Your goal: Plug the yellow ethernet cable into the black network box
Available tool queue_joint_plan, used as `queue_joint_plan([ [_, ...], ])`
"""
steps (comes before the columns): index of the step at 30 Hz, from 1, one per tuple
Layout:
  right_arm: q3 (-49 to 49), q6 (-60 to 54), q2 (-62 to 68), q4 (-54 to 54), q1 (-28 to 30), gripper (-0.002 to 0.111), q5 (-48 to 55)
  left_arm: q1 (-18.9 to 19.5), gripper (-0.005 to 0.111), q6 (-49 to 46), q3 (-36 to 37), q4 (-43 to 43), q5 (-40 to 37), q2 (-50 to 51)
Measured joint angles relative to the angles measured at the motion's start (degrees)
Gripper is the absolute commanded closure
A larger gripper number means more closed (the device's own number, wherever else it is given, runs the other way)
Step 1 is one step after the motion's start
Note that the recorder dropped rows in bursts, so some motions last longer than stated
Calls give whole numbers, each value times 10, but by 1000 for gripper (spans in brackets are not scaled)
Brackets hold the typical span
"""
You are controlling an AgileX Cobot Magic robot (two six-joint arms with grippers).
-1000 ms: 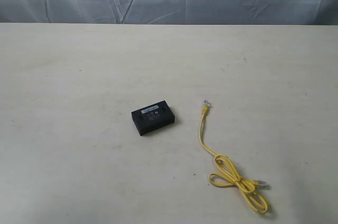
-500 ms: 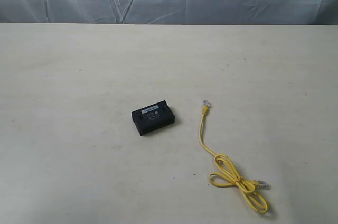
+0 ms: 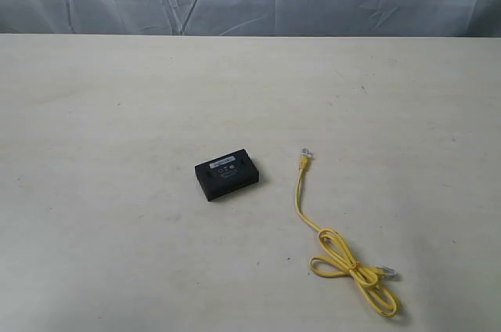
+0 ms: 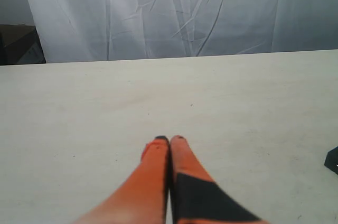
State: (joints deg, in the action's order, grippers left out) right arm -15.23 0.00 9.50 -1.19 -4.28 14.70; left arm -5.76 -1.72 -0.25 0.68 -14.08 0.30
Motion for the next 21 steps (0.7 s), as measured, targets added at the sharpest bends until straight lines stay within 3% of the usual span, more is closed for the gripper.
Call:
queue_joint_plan([
  [6, -62, 0, 133, 1, 0, 108, 134, 0, 107, 0, 0, 0, 0, 0],
  [16, -56, 0, 244, -55, 0, 108, 47, 0, 107, 0, 0, 0, 0, 0],
  [21, -84, 0, 322, -88, 0, 108, 85, 0, 107, 0, 0, 0, 0, 0],
])
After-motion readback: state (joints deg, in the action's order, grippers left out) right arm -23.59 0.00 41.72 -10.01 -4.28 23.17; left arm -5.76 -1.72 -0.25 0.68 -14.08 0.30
